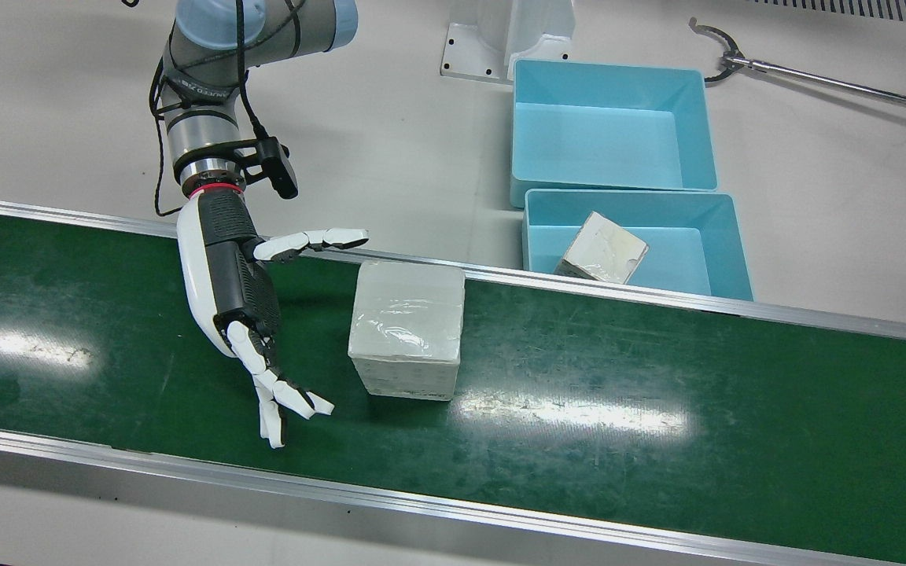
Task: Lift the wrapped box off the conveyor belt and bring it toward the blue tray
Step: 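Close the right hand around the wrapped white box on the belt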
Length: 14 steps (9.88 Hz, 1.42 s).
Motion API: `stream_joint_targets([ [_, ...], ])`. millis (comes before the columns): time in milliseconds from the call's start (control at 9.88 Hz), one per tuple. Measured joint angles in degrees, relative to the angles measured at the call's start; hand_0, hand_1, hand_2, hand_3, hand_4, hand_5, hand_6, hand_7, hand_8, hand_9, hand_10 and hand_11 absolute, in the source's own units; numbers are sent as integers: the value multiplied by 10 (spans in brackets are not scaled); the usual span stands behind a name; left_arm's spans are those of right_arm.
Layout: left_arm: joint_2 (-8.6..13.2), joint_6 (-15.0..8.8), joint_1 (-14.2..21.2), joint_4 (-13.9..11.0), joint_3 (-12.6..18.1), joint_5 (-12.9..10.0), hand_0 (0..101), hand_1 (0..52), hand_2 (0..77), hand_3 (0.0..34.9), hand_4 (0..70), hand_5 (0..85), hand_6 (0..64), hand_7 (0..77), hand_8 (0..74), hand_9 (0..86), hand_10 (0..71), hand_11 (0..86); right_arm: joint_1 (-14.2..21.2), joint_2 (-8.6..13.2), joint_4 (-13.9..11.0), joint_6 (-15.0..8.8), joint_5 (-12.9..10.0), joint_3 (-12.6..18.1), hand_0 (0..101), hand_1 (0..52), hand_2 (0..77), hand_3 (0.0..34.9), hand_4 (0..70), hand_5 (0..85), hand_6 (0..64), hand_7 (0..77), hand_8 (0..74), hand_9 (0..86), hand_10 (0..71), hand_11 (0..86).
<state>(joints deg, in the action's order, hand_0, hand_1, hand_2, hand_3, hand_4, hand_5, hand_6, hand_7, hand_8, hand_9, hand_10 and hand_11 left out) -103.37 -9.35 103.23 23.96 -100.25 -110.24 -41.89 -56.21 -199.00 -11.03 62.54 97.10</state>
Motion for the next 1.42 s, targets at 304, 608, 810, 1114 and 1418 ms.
stream_joint_targets([
  [304, 0, 0, 0, 0, 0, 0, 0, 0, 5, 0, 0, 11, 5, 5, 5, 5, 5, 0, 13, 10, -1, -2, -13, -4, 483, 175, 142, 6, 115, 142, 71, 218, 22, 60, 0, 11],
  [608, 0, 0, 0, 0, 0, 0, 0, 0, 5, 0, 5, 11, 5, 5, 5, 0, 5, 5, 17, 21, -9, -2, -18, -14, 586, 218, 262, 7, 240, 360, 202, 382, 207, 311, 114, 11],
  [810, 0, 0, 0, 0, 0, 0, 0, 0, 11, 0, 5, 11, 5, 5, 5, 0, 0, 5, 17, 22, -20, 0, -19, -10, 531, 175, 289, 9, 262, 393, 251, 404, 322, 404, 229, 54],
  [1114, 0, 0, 0, 0, 0, 0, 0, 0, 5, 0, 0, 11, 5, 5, 5, 5, 0, 0, 29, 40, -47, -7, -36, 53, 495, 164, 295, 0, 262, 398, 267, 409, 360, 415, 436, 267],
  [1418, 0, 0, 0, 0, 0, 0, 0, 0, 5, 0, 5, 11, 5, 5, 5, 0, 5, 0, 104, 91, -78, -66, -82, 100, 469, 54, 316, 0, 289, 404, 322, 436, 442, 458, 453, 420],
])
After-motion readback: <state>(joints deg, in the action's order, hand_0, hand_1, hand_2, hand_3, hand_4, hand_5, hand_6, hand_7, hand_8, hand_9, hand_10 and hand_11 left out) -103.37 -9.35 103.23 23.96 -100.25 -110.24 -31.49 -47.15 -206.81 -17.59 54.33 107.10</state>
